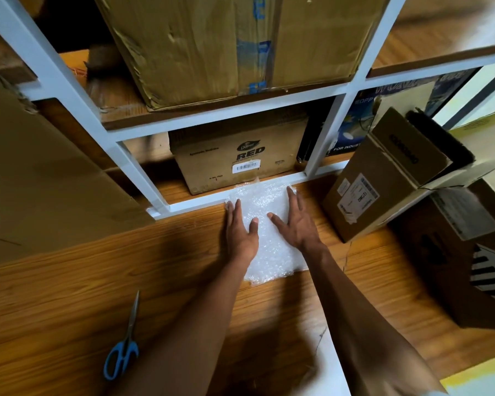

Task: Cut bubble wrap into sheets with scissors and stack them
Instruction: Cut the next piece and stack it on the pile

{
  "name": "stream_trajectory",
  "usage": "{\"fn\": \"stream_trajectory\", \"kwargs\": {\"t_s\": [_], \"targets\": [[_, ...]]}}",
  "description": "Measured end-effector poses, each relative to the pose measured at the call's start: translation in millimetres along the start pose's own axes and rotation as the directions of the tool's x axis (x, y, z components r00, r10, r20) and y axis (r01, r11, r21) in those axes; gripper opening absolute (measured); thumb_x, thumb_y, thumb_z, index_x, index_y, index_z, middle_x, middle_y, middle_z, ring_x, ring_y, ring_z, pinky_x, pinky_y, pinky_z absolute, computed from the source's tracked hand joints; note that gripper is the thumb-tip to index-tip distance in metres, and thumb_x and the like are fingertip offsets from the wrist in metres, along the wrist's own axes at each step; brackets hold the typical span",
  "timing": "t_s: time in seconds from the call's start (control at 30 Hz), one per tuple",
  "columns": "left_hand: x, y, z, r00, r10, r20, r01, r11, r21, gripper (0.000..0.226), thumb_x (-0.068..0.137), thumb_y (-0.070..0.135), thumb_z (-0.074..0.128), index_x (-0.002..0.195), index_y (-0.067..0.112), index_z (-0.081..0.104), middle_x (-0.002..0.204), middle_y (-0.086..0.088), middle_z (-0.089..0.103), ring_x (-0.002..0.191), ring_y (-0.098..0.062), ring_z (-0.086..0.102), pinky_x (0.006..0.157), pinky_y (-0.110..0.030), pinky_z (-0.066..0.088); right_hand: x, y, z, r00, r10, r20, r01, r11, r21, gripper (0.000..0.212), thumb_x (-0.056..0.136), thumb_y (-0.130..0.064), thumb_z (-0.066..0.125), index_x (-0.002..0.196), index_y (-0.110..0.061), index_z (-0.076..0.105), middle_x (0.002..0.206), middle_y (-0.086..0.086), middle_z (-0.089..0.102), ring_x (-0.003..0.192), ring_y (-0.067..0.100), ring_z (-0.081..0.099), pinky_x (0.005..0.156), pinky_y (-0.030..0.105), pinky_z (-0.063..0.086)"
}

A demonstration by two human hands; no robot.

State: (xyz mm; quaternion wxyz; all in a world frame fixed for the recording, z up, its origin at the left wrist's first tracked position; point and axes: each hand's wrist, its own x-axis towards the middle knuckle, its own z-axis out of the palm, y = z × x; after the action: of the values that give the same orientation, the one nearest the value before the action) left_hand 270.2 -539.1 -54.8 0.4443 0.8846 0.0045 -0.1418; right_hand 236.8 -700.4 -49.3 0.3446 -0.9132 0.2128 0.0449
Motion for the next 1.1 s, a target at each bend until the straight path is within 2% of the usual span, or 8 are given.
{"fn": "stream_trajectory", "kwargs": {"t_s": [0.17, 0.4, 0.53, 0.73, 0.87, 0.97, 1.03, 1.1], "targets": [[-1, -12, -10, 0.994, -0.007, -0.108, -0.002, 0.997, -0.080, 0.082, 0.101, 0.043, 0.060, 0.165, 0.038, 0.009, 0.173, 0.012, 0.000, 0.158, -0.016, 0.009, 0.124, -0.039, 0.020, -1, 4, -13, 0.994, 0.021, -0.109, -0.004, 0.988, 0.157, 0.105, 0.092, -0.070, 0.063, 0.168, -0.025, 0.007, 0.175, 0.003, 0.011, 0.160, 0.027, 0.015, 0.127, 0.046, 0.021], [2, -1, -14, 0.999, -0.041, 0.023, 0.041, 0.999, -0.009, 0.069, 0.107, 0.041, 0.049, 0.165, 0.034, 0.013, 0.173, 0.010, 0.006, 0.157, -0.025, 0.021, 0.124, -0.049, 0.030, -6, -1, -10, 1.000, 0.013, 0.002, -0.013, 0.981, 0.193, 0.094, 0.095, -0.069, 0.059, 0.167, -0.029, 0.013, 0.173, 0.004, 0.024, 0.157, 0.030, 0.027, 0.125, 0.046, 0.025], [-17, -8, -26, 0.998, -0.037, -0.059, 0.026, 0.984, -0.177, 0.073, 0.104, 0.047, 0.053, 0.164, 0.039, 0.011, 0.172, 0.007, 0.015, 0.156, -0.025, 0.024, 0.124, -0.051, 0.029, -24, 0, -22, 0.992, 0.018, -0.128, 0.017, 0.963, 0.270, 0.080, 0.103, -0.069, 0.043, 0.166, -0.027, 0.022, 0.171, 0.004, 0.027, 0.155, 0.026, 0.028, 0.125, 0.043, 0.022], [-61, -29, -18, 0.991, -0.040, -0.128, 0.012, 0.977, -0.214, 0.069, 0.105, 0.056, 0.042, 0.165, 0.034, 0.016, 0.172, 0.007, 0.015, 0.156, -0.021, 0.020, 0.126, -0.043, 0.021, -66, 30, -9, 0.909, 0.298, -0.291, -0.109, 0.844, 0.525, 0.065, 0.108, -0.060, 0.029, 0.158, -0.022, 0.044, 0.162, 0.012, 0.044, 0.151, 0.034, 0.037, 0.127, 0.050, 0.026], [-65, -26, 0, 0.998, -0.019, -0.060, 0.013, 0.995, -0.099, 0.065, 0.108, 0.049, 0.039, 0.165, 0.033, 0.015, 0.172, 0.007, 0.015, 0.157, -0.022, 0.020, 0.127, -0.044, 0.020, -81, 27, 12, 0.949, 0.220, -0.224, -0.087, 0.870, 0.485, 0.066, 0.108, -0.060, 0.024, 0.160, -0.024, 0.040, 0.167, 0.004, 0.039, 0.154, 0.024, 0.033, 0.129, 0.048, 0.021], [-63, -22, 0, 0.999, -0.040, -0.011, 0.039, 0.997, -0.064, 0.065, 0.109, 0.040, 0.042, 0.165, 0.032, 0.011, 0.172, 0.006, 0.013, 0.158, -0.022, 0.018, 0.127, -0.045, 0.020, -85, 19, 4, 0.947, 0.224, -0.232, -0.080, 0.860, 0.504, 0.058, 0.112, -0.053, 0.030, 0.159, -0.022, 0.041, 0.164, 0.006, 0.042, 0.151, 0.027, 0.037, 0.126, 0.041, 0.025], [-63, -26, -9, 1.000, -0.014, -0.024, 0.012, 0.996, -0.086, 0.070, 0.107, 0.049, 0.042, 0.165, 0.036, 0.005, 0.173, 0.006, 0.009, 0.159, -0.022, 0.014, 0.128, -0.048, 0.017, -88, 21, -4, 0.956, 0.167, -0.241, -0.036, 0.883, 0.469, 0.058, 0.111, -0.050, 0.037, 0.160, -0.020, 0.037, 0.164, 0.006, 0.042, 0.150, 0.026, 0.038, 0.121, 0.034, 0.025], [-67, -30, -22, 0.997, 0.059, -0.048, -0.060, 0.998, -0.027, 0.077, 0.101, 0.064, 0.039, 0.163, 0.042, 0.000, 0.173, 0.010, 0.000, 0.159, -0.018, 0.005, 0.128, -0.048, 0.011, -94, 26, -12, 0.966, 0.058, -0.254, 0.044, 0.925, 0.377, 0.071, 0.105, -0.062, 0.043, 0.164, -0.026, 0.028, 0.170, 0.002, 0.030, 0.155, 0.021, 0.030, 0.124, 0.038, 0.023]]}}
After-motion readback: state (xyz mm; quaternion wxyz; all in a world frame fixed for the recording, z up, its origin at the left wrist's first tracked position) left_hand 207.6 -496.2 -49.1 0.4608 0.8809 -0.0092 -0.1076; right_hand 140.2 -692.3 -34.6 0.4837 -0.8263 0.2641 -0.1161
